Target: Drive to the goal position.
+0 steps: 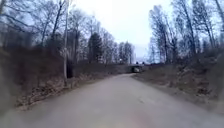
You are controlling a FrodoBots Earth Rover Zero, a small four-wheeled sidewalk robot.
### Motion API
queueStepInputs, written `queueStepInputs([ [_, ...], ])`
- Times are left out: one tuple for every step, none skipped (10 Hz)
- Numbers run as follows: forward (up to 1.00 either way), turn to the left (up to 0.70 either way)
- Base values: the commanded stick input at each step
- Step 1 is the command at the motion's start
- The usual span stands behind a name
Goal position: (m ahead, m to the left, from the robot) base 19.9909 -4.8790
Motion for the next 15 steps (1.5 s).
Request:
queueStepInputs([
  [1.00, 0.00],
  [1.00, 0.00],
  [1.00, -0.09],
  [1.00, -0.19],
  [1.00, -0.29],
  [1.00, -0.10],
  [1.00, 0.00],
  [1.00, 0.00],
  [1.00, 0.00],
  [1.00, 0.00],
  [1.00, 0.00],
  [1.00, 0.00],
  [1.00, 0.00],
  [1.00, 0.00],
  [1.00, 0.00],
])
